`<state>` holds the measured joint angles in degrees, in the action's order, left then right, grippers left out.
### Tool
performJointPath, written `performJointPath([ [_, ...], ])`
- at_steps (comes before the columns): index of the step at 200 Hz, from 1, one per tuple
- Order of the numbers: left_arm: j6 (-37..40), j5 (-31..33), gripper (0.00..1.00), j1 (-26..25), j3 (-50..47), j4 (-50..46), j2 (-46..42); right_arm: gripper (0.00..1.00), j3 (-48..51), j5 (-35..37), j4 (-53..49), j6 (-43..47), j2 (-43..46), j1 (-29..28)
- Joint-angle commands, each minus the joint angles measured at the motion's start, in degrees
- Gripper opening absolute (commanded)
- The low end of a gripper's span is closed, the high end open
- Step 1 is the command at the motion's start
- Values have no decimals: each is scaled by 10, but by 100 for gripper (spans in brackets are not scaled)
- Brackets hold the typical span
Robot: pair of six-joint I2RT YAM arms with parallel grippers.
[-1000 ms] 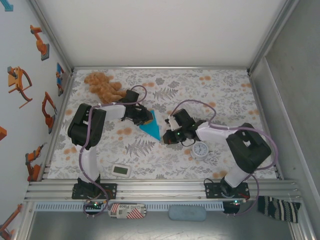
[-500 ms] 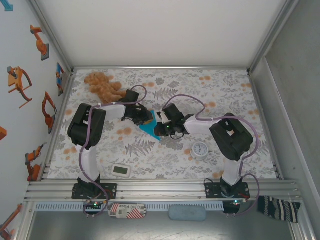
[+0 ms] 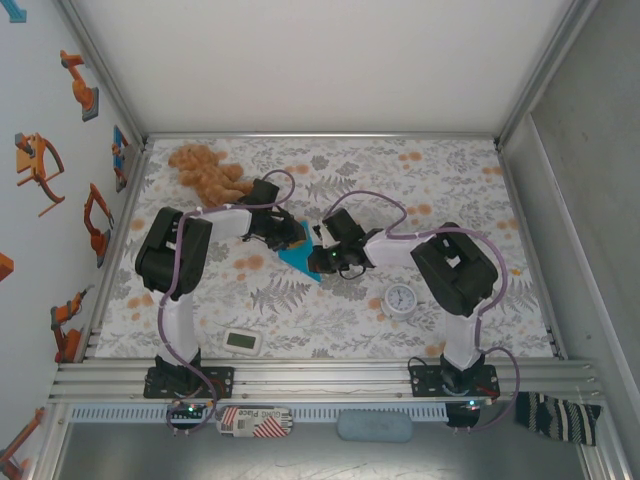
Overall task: Fold a paper plane with a square sheet of paper (pick it up from the middle)
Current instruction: Fourth fold the wing at the center of the table.
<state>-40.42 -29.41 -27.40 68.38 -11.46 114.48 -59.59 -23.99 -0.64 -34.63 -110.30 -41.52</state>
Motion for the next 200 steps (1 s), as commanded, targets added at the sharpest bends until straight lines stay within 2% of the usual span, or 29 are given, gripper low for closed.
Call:
performJointPath([
  [1,39,9,22,-5,-3,-39,-28,0,43,6,-81,26,3,-1],
  [49,77,-10,22,-5,-21,-17,-39,0,95,4,-115,46,45,0],
  [82,70,-42,22,-16,-59,39,-80,0,90,5,-115,40,42,0],
  [104,65,-40,22,-30,-87,62,-123,0,84,3,-116,32,35,0],
  [137,63,-1,20,-48,-114,59,-169,0,84,3,-118,25,30,1],
  [169,34,-3,17,-71,-149,97,-163,0,85,3,-119,20,29,1],
  [200,-11,-32,13,-75,-175,159,-134,0,87,-1,-117,18,29,1],
])
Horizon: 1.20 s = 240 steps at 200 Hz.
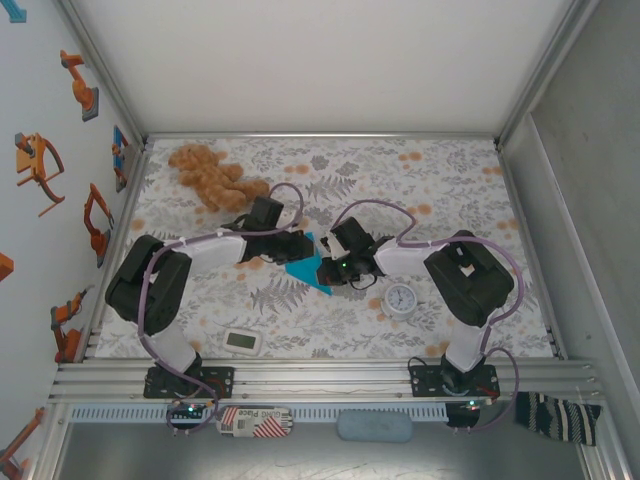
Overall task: Fold a paper plane with a square sheet of paper (pick it up from the middle)
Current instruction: Fourth fold the wing at the center of the table.
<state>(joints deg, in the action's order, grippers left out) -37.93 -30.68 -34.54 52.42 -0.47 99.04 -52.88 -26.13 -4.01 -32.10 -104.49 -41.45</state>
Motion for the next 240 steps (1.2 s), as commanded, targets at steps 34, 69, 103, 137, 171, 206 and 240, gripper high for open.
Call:
performJointPath([
  [34,-47,-30,12,-10,-4,59,49,0,19,19,-84,-9,-28,1],
  [69,-57,-2,12,-21,-14,63,74,0,21,21,-81,-11,-28,1],
  [103,-46,19,13,-21,-10,52,89,0,26,24,-84,-10,-28,1],
  [137,-19,31,14,-3,9,16,100,0,31,36,-104,-3,-29,1],
  [171,20,34,14,41,36,-30,103,0,39,50,-125,5,-29,1],
  [206,58,45,14,95,85,-87,128,0,48,54,-129,5,-29,1],
  [240,81,68,14,148,119,-110,151,0,48,57,-126,2,-24,1],
])
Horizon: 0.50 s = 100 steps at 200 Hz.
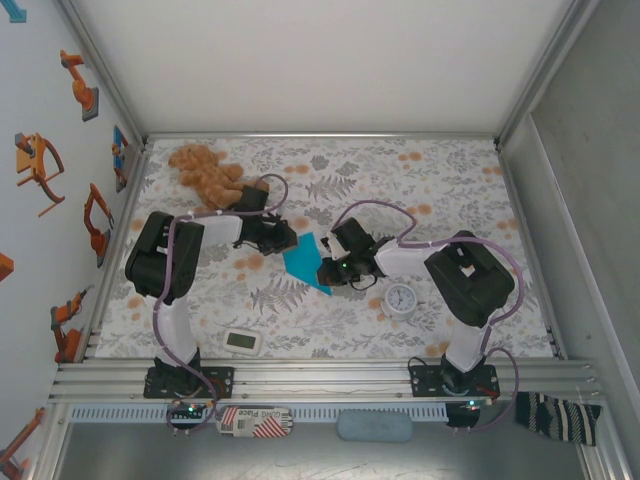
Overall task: Fold a paper plane with a square sheet of paper (pick it up from the middle)
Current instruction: Fourth fold the wing at the center of the table.
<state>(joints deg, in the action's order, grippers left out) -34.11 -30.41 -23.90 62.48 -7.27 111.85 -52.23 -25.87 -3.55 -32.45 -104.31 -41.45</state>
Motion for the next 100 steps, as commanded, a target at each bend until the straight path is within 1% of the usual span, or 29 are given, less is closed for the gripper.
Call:
performJointPath([
  [1,43,65,14,43,19,-42,23,0,41,55,-131,6,-25,1],
  [18,47,66,14,61,31,-53,20,0,39,55,-131,4,-22,1],
  [38,60,90,14,62,44,-77,2,0,33,53,-123,-1,-17,1],
  [62,36,67,15,59,36,-69,-45,0,21,31,-67,-32,12,1],
  [70,24,62,17,55,31,-66,-66,0,15,28,-39,-49,33,0],
  [82,5,67,22,50,19,-62,-101,0,10,32,11,-74,69,0],
  [92,-9,71,24,45,3,-55,-130,0,6,55,39,-91,96,0],
  [100,-18,79,27,42,-9,-54,-153,3,5,73,57,-102,113,1],
])
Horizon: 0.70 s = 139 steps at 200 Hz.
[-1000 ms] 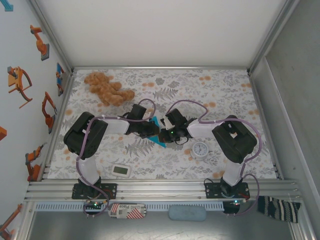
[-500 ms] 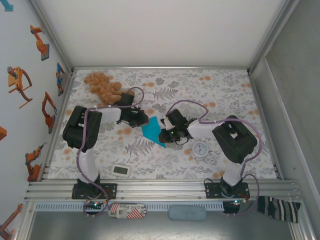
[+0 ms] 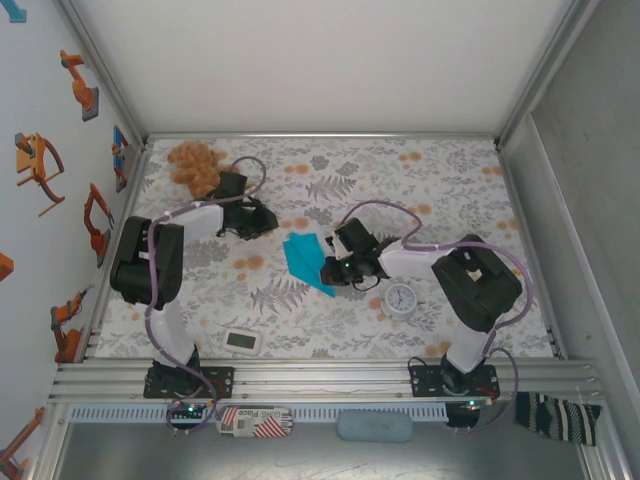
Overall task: Fold a paper plane with a square sheet of paper (pick it up from the middle)
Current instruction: Fourth fold the wing at the center of the table, then pick up the paper from the center of the table.
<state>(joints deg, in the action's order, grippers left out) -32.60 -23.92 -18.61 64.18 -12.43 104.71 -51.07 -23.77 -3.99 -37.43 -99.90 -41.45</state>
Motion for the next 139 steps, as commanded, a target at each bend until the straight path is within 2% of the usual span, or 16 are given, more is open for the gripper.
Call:
performJointPath([
  [1,-34,15,27,-11,-27,-3,-85,4,-7,58,65,-54,73,1],
  [27,-64,30,37,-14,-71,8,-150,20,-7,110,73,-55,83,2],
  [61,-101,30,55,-14,-124,30,-203,32,0,107,92,-53,52,14],
  [71,-112,26,57,-15,-136,40,-211,35,-4,104,92,-52,41,17],
  [99,-134,14,61,-15,-162,69,-217,42,-8,101,109,-52,13,23],
  [139,-148,-3,65,-15,-170,90,-203,39,-37,62,120,-43,-34,27],
])
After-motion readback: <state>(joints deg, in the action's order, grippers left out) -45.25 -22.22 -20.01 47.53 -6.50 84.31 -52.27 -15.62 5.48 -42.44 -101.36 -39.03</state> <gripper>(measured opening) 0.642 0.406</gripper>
